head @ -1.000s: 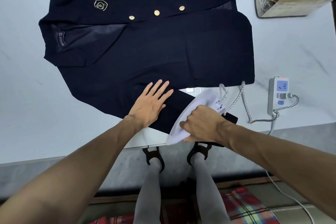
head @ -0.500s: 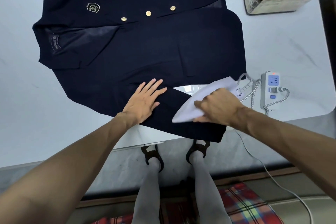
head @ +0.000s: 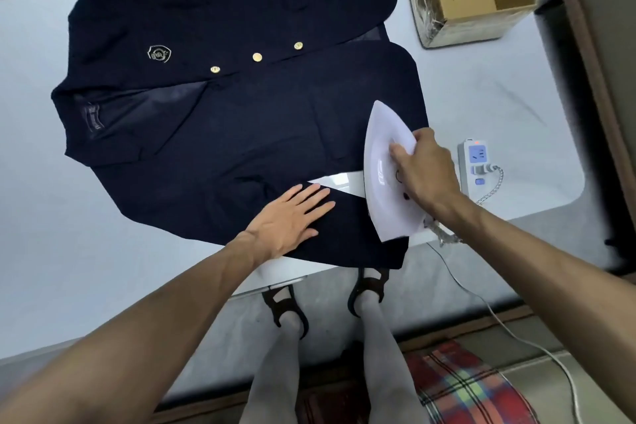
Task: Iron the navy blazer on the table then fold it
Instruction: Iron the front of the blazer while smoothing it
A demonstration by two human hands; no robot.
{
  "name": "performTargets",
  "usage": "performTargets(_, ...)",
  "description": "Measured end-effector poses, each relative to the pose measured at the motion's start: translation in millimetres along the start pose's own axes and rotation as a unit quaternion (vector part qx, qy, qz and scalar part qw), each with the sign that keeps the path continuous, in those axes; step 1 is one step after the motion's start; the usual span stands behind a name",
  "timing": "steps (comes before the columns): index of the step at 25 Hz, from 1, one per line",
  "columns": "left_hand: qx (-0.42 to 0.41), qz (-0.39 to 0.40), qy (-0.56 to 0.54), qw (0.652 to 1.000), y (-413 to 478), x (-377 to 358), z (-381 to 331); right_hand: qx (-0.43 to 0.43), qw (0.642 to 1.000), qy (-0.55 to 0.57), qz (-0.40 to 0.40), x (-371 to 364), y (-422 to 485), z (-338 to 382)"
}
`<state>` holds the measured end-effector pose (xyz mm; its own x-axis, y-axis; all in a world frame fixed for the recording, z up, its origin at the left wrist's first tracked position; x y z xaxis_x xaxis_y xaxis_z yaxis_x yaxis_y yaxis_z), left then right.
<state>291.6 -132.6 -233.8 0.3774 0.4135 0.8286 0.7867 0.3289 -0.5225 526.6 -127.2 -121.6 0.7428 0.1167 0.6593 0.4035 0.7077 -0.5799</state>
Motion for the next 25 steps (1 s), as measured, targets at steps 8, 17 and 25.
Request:
performTargets(8,0.113,-0.004,0.051,0.992,17.5,-18.9,25.1,0.023,0.992,-0.12,0.015,-89.1,-73.0,-46.2)
performTargets(17,0.113,-0.035,0.03,0.993,20.9,-23.4,18.6,0.101,0.955,-0.275,-0.046,-110.9,-18.2,6.5)
performTargets(25,0.129,-0.013,0.039,0.991,20.0,-16.9,12.4,0.041,0.966,-0.254,-0.039,-74.1,-9.6,-42.3)
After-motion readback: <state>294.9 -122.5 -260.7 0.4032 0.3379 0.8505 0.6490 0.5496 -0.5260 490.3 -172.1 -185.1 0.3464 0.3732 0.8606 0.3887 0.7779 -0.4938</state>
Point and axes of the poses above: each hand's wrist, its own y-axis towards the middle knuckle, its own x-axis out of the back of the hand, z = x × y, the point moved 5 cm from there along y, towards the middle knuckle, and after that the axes turned 6 degrees about z, right-handed, at the moved point
